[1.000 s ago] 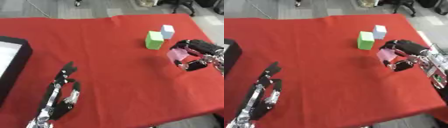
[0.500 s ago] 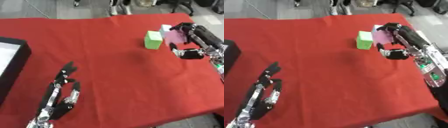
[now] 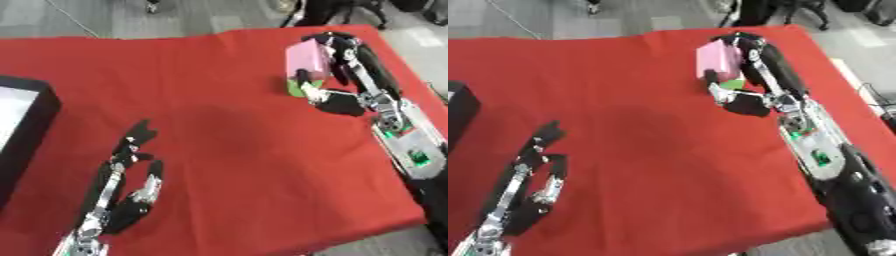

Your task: Pick up the objects with one hand, pass them to the other hand, and then place them into the box on the other side of the table.

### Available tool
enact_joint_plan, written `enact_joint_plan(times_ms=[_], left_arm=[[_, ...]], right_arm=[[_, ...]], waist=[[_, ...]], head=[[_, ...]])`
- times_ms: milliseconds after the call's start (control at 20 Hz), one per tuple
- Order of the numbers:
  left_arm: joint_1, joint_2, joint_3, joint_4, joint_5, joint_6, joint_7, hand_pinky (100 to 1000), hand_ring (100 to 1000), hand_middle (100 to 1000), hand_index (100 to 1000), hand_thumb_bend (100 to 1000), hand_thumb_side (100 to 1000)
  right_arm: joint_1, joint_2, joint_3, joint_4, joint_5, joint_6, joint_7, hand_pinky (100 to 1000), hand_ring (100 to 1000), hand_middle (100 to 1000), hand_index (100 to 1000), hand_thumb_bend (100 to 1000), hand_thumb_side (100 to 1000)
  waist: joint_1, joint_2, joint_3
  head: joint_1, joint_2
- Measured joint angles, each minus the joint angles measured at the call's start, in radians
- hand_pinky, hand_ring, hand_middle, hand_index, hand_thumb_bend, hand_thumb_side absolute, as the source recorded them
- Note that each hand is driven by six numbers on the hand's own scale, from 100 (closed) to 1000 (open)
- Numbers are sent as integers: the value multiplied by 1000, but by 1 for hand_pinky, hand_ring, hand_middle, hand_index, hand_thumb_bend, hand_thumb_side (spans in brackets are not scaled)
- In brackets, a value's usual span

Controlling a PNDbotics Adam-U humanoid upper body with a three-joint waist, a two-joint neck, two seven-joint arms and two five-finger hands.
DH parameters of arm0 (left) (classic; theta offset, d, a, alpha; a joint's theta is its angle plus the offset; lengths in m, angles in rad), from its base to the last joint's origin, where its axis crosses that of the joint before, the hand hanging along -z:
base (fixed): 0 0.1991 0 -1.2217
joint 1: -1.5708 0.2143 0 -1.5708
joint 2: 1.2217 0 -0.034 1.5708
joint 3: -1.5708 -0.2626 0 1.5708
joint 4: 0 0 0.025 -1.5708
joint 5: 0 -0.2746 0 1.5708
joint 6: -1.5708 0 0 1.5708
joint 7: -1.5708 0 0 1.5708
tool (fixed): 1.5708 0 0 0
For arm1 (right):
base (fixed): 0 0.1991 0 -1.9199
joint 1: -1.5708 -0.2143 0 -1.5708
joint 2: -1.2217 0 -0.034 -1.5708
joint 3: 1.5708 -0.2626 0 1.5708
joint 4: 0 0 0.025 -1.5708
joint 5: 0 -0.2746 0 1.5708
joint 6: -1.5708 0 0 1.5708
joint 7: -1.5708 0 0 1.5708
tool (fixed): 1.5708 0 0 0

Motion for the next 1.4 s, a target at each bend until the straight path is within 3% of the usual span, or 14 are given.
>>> enact_joint_plan(times_ms=[100, 650, 1400], left_arm=[[-13, 0, -8, 10, -1, -3, -4, 756, 1000, 1000, 927, 100, 747], [-96, 0, -44, 18, -28, -26, -31, 757, 1000, 1000, 925, 100, 680], [-133, -1, -48, -35, -44, -16, 20, 757, 1000, 1000, 927, 100, 645]], right_arm=[[-19, 49, 20, -24, -31, 22, -11, 100, 100, 100, 106, 100, 461], [-62, 204, 153, -69, -213, 91, -79, 100, 100, 100, 100, 100, 455], [-32, 218, 225, -37, -456, 130, -30, 100, 100, 100, 100, 100, 426]], waist=[[0, 0, -3], [0, 0, -8], [0, 0, -8]], head=[[1, 0], [5, 3], [4, 3]])
